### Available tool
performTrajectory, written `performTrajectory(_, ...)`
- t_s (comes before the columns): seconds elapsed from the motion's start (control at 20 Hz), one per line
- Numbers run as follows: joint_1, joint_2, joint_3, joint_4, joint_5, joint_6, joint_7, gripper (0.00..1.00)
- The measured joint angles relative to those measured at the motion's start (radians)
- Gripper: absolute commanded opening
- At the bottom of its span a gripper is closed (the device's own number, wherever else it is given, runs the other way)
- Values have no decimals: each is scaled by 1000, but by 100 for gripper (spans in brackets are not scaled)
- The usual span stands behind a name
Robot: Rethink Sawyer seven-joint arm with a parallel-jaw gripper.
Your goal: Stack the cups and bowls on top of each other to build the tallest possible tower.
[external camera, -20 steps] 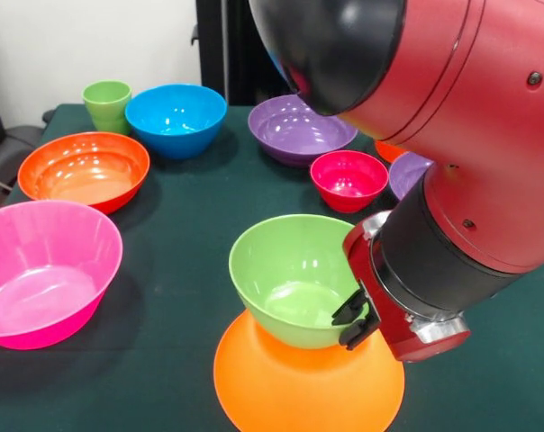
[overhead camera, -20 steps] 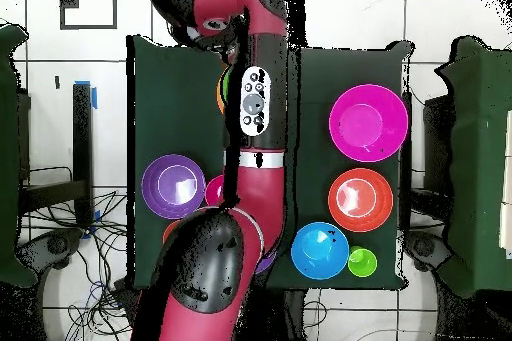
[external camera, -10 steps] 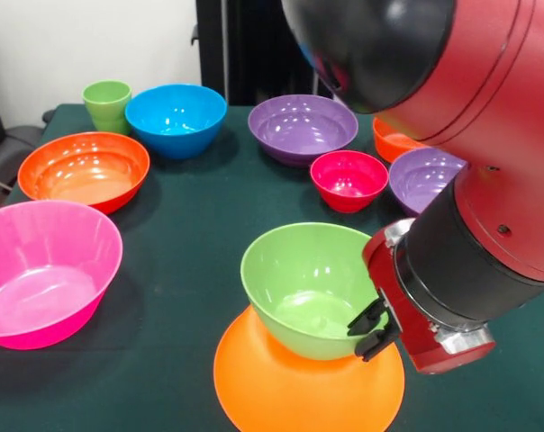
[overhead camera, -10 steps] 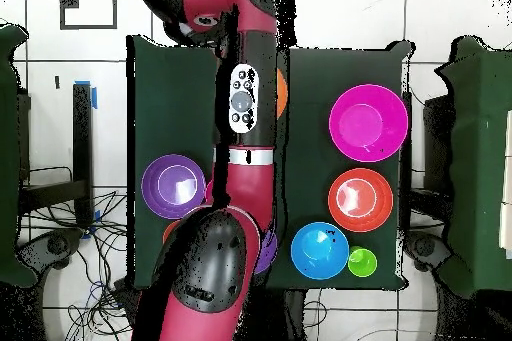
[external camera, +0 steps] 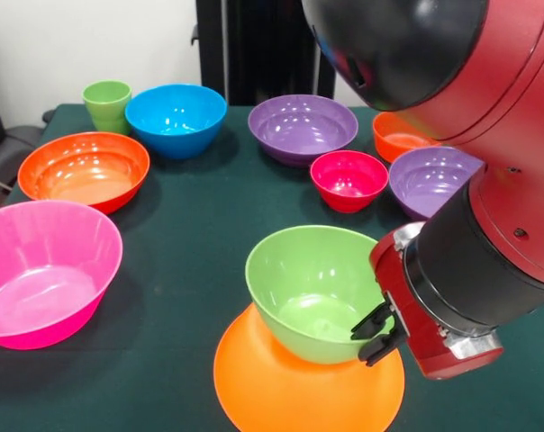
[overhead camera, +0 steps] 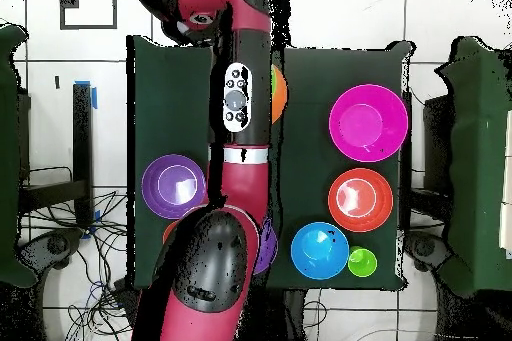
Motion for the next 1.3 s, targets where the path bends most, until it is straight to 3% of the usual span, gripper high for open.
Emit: performTrajectory(1.3, -5, 16, 5, 0, 11, 0, 0, 0)
